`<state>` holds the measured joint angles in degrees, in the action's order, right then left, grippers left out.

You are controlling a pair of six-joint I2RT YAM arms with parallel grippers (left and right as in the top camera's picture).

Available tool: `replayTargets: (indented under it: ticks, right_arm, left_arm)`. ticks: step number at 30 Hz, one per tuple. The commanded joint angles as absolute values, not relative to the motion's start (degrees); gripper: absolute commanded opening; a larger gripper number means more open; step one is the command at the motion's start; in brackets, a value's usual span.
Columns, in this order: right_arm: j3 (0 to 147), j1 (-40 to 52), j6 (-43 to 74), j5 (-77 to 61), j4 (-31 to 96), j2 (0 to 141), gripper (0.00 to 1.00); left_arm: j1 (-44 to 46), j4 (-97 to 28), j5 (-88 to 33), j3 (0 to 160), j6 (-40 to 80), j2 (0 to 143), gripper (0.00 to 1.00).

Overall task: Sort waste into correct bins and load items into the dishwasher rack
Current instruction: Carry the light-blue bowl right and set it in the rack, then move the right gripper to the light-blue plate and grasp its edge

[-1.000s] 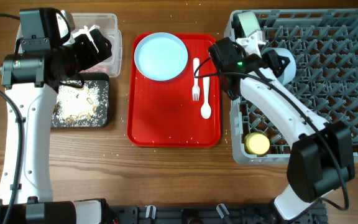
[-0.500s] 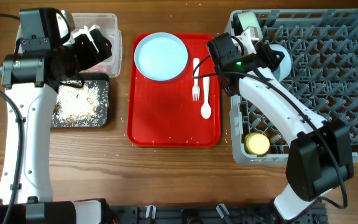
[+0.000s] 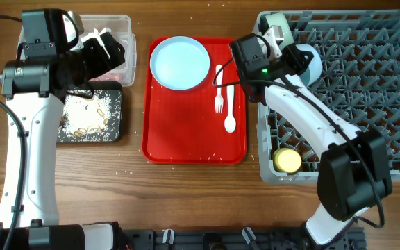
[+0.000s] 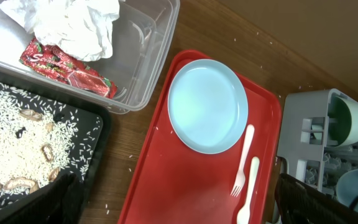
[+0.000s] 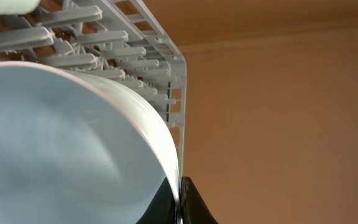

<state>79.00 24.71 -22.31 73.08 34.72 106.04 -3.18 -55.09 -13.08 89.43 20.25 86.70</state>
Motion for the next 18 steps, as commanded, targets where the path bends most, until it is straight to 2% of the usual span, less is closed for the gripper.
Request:
replayTargets:
  ticks: [1,8,12,13,15,18]
  right_arm:
    - [79.05,24.88,-27.0,73.25,33.91,108.53,0.04]
    - [79.05,26.3,-27.18,73.21,33.95,108.97,0.04]
    - [79.05,29.15,-33.39,70.08,33.93,108.97,0.06]
    - [79.05,29.82,-34.24,69.14,33.91,108.97,0.15]
    - [79.05,30.74,-34.54,67.64,33.91,108.97,0.26]
    - [79.05,31.57,-34.52,65.63,33.93,108.97,0.35]
  left_arm:
    - [-3.66,-54.94,-12.51,89.65,19.75,87.0,1.0]
    - [-3.66,-54.94,-12.51,89.65,19.75,87.0,1.0]
    - [-3.66,-54.94,-12.51,89.65,19.75,87.0,1.0]
    - [-3.66,-54.94,-12.51,89.65,19.75,87.0,1.0]
    - [-3.66,-54.94,-12.51,89.65,19.75,87.0,1.0]
    - [-3.66,-54.94,-12.51,89.65,19.75,87.0,1.0]
